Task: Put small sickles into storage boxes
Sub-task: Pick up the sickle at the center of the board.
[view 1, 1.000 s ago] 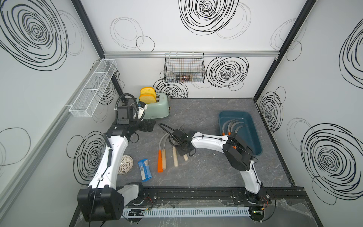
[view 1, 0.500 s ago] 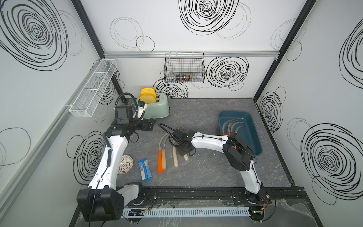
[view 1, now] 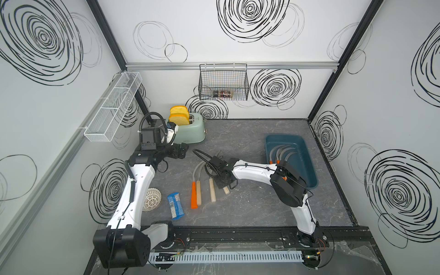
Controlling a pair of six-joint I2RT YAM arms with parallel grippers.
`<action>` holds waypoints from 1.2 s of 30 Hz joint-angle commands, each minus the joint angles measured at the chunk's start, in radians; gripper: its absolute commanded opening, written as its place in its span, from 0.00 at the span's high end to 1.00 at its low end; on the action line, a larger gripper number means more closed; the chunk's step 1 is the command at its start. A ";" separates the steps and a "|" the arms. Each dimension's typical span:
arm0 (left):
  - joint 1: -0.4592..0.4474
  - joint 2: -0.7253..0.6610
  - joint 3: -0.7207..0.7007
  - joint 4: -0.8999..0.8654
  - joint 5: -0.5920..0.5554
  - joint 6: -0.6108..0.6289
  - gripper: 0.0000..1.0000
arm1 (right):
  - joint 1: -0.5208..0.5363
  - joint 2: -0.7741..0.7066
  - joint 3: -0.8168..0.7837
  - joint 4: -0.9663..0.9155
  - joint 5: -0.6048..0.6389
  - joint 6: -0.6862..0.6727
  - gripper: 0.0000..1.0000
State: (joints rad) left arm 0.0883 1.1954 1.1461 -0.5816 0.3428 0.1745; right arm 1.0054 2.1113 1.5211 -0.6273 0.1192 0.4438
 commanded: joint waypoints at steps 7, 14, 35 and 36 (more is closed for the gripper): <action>0.009 0.016 0.069 -0.002 0.008 -0.012 0.04 | -0.014 0.016 -0.053 -0.009 -0.006 -0.005 0.72; 0.008 0.004 0.078 -0.026 -0.029 0.011 0.04 | -0.021 0.009 -0.067 0.020 -0.009 -0.020 0.84; -0.043 0.026 0.041 0.013 -0.068 -0.001 0.04 | -0.085 -0.162 -0.176 0.122 -0.090 -0.092 1.00; -0.049 0.025 0.040 0.014 -0.070 0.000 0.04 | -0.087 -0.172 -0.185 0.128 -0.094 -0.092 1.00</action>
State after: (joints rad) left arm 0.0547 1.2144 1.1931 -0.6044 0.2844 0.1711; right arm 0.9253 1.9995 1.3563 -0.5167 0.0395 0.3710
